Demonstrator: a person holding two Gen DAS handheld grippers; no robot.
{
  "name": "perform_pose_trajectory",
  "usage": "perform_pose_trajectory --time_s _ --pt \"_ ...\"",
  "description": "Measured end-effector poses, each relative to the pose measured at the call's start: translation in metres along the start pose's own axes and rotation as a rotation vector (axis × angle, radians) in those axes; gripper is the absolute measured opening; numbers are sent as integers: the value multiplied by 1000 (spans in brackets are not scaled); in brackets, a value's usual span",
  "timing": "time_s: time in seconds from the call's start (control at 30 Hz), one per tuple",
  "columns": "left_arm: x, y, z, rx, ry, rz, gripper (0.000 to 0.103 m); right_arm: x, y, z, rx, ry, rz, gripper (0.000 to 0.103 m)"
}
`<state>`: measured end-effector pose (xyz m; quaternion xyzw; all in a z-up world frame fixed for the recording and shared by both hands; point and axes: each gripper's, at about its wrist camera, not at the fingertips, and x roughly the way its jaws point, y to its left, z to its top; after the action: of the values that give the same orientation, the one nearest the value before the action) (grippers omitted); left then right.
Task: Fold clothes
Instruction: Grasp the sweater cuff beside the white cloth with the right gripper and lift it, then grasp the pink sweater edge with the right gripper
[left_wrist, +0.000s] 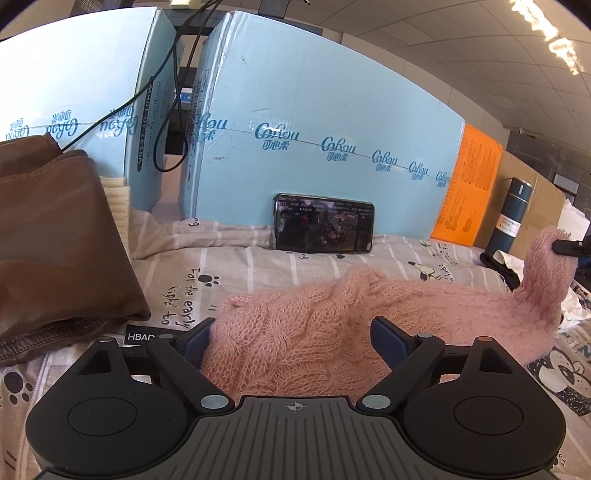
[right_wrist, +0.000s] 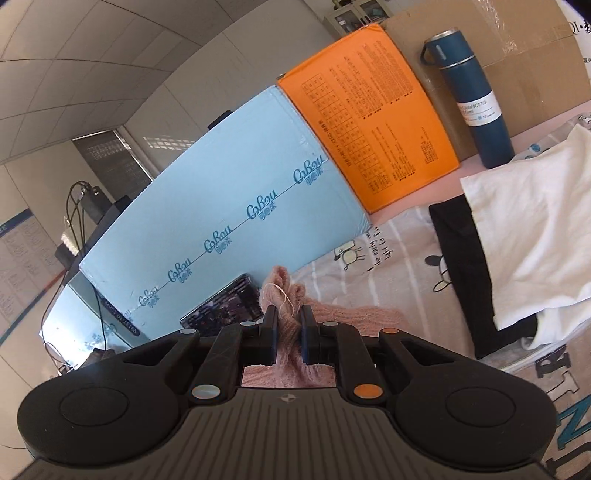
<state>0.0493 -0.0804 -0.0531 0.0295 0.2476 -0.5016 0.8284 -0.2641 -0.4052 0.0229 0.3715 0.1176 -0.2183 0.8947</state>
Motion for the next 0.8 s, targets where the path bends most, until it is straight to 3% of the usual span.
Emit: perform_pose_trajectory --time_s 0.33,0.43,0.57,0.67,0.8 --pt "-1 -1 1 1 9 -5 91 64 34 -45 3 201 142 11" --pt "-1 -1 2 0 12 -6 91 74 41 -57 -35 233 120 22" --pt "-1 -1 2 0 16 -6 91 78 32 -63 38 259 207 59" --pt "0 -1 2 2 19 -5 91 69 28 -61 73 232 269 69" --pt "0 -2 2 4 24 1 91 62 31 -64 70 244 334 70"
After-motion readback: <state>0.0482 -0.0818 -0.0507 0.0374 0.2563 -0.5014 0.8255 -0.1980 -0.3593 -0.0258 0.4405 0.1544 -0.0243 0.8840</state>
